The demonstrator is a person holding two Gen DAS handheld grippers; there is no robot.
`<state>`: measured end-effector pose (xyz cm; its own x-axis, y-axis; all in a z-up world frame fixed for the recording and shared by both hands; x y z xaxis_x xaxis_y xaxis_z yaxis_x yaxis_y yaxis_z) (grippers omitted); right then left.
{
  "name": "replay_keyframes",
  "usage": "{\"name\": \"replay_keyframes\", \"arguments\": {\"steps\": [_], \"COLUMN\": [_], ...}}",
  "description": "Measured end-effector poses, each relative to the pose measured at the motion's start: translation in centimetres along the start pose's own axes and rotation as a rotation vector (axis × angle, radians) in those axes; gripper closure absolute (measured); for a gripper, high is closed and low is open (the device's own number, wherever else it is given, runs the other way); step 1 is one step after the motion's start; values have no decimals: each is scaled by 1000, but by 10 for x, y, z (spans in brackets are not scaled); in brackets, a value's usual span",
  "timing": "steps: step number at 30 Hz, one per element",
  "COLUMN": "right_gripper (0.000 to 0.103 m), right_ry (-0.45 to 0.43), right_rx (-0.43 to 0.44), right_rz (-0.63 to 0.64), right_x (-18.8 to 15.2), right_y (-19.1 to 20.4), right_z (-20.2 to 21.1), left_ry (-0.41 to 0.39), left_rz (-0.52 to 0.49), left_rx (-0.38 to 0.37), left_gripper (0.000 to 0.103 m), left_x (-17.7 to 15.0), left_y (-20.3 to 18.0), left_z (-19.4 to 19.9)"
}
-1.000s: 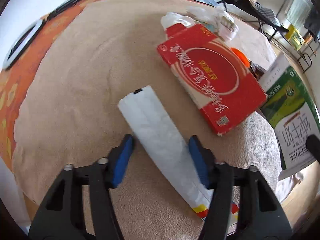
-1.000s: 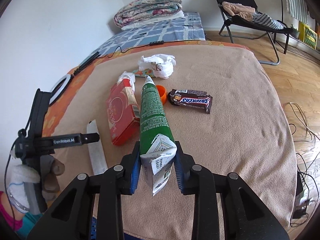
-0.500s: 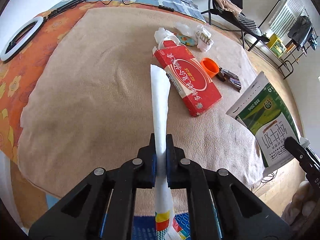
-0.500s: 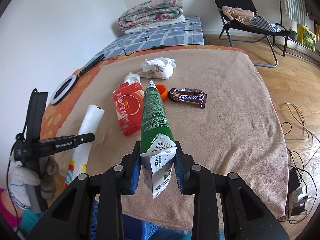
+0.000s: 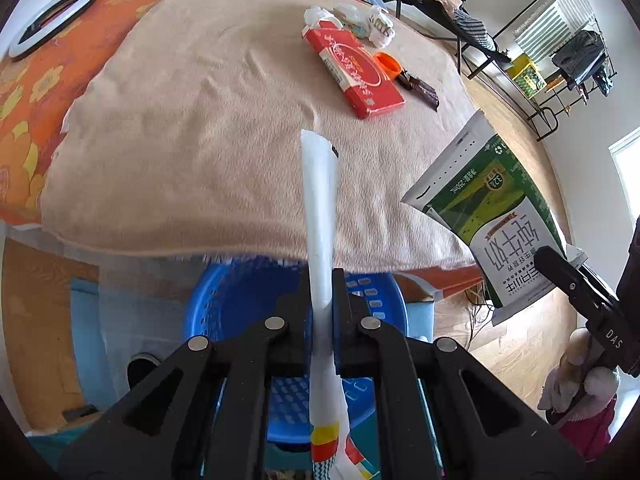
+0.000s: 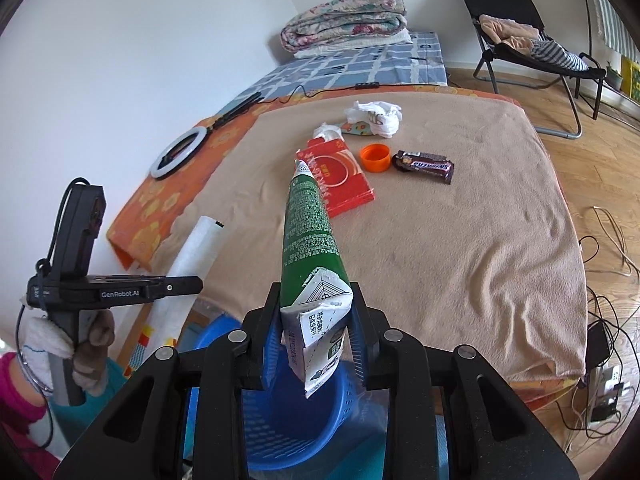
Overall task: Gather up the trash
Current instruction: 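Carry both items over the blue basket and open both tools to drop them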
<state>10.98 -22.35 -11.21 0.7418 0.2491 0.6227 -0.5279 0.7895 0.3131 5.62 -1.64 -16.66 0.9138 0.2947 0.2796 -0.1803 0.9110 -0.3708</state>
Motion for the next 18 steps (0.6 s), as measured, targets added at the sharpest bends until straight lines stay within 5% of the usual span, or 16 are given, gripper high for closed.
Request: {"name": "replay_keyframes", "arguments": {"steps": [10, 18], "right_gripper": [75, 75], "right_ry": [117, 189], "right_rx": [59, 69], "right_rz": [11, 22], "right_x": [-65, -101], "right_y": [35, 48], "right_z": [-17, -35], "left_ry": [134, 204], "left_rz": [63, 115], "left_rx": [-10, 13], "left_gripper": [98, 98], "left_x": [-65, -87], "left_y": [22, 42], "left_z": [-33, -64]}}
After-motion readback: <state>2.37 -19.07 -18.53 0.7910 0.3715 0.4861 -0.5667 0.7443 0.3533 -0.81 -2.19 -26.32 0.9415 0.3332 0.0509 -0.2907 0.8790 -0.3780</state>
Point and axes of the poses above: each gripper's, at about its wrist camera, not at the fingertips, and z roughly against the way its jaws point, y to its left, x to its top, the point moved 7 cm from there along -z, roughly the way its jaws point, and after that the axes turned 2 degrees about z, right-handed, at the moved point
